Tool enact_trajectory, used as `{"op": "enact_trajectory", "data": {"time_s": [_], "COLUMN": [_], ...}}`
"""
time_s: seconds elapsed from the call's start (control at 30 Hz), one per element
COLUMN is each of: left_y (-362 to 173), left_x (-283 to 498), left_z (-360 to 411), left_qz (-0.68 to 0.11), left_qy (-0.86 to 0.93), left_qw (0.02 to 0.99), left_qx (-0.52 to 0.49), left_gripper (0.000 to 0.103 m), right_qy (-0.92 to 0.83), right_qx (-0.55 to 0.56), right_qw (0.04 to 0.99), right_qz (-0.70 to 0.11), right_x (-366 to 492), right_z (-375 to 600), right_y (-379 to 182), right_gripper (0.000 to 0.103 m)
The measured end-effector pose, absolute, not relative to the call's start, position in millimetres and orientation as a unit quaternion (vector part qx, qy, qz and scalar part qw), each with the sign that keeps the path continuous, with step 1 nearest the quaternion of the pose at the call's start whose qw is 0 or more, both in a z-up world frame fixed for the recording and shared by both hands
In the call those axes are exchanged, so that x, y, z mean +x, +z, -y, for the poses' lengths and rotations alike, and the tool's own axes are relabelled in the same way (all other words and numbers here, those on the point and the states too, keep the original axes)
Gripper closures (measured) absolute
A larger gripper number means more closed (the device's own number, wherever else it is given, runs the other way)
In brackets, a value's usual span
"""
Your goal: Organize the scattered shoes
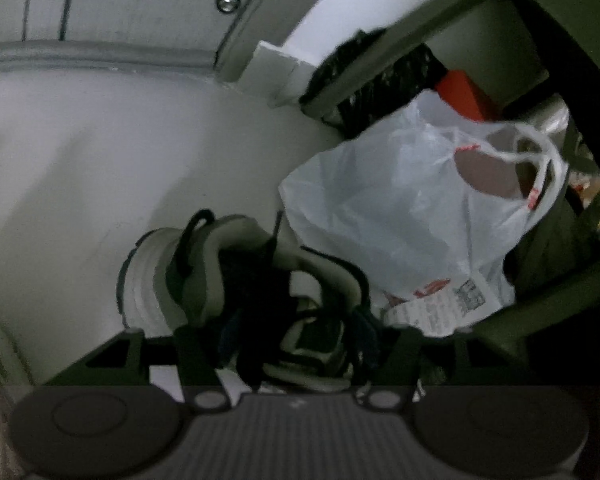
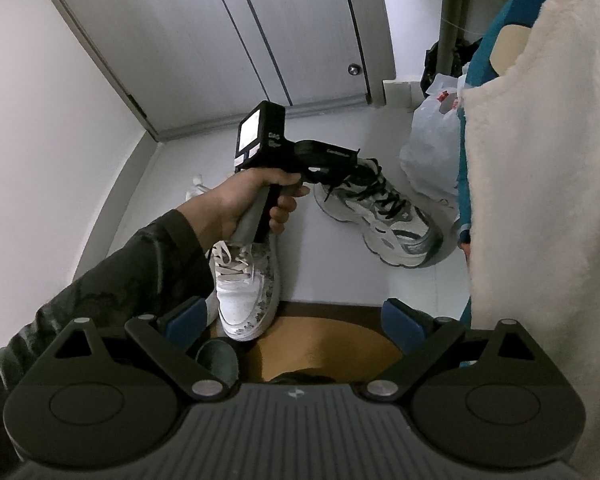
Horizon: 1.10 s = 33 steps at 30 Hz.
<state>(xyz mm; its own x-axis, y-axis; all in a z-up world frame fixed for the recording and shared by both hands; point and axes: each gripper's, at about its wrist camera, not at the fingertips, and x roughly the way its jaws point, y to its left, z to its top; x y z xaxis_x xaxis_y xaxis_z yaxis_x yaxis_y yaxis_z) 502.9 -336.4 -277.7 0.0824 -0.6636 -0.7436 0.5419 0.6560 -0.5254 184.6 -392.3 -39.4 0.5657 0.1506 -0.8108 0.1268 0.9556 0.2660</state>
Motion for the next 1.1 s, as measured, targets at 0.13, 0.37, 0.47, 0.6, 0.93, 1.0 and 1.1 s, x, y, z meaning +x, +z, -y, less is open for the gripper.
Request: {"op": "enact_trajectory", "data": {"time_s": [0.13,0.37,0.47,0.6,0.93,1.0,1.1], "left_y": [-277.2,-269.8,-262.4,-255.6,-258.9,-262.0,-266.0], "left_x": [501.5,500.6,498.6,500.2,496.7,495.8,494.5], "left_z": [335.1,314.7,314.1,310.8,325.4,329.1,334.6], "left_qz": [-0.548,-0.543,-0.539,-0.534,-0.545,-0.546,-0.546], "left_qy": [-0.404,-0.406,-0.408,-0.418,-0.423,-0.421,-0.418], "left_qw": [0.729,0.729,0.732,0.724,0.713,0.714,0.714], "left_qx": [-0.068,-0.092,-0.091,-0.124,-0.125,-0.126,-0.129], "left_gripper": [0.052,0.088,0.090,0.091,0.090,0.088,0.085], "right_qy": [0.008,0.004,0.011,0.013,0.021,0.021,0.021], "right_qx": [0.155,0.157,0.163,0.162,0.166,0.167,0.168], "right_qw": [0.870,0.874,0.871,0.873,0.873,0.873,0.873], "right_qz": [-0.467,-0.460,-0.463,-0.460,-0.457,-0.457,-0.457], "right_x": [185.4,186.5,187.3,187.0,186.4,186.6,187.1], "right_z": [394.2,399.0,397.8,396.8,397.4,397.7,398.2], "right_y": [-42.2,-42.2,-43.7,-43.6,-43.9,-44.2,-44.2], "right_gripper": [0.006,0.006,0.006,0.006,0.006,0.006,0.006]}}
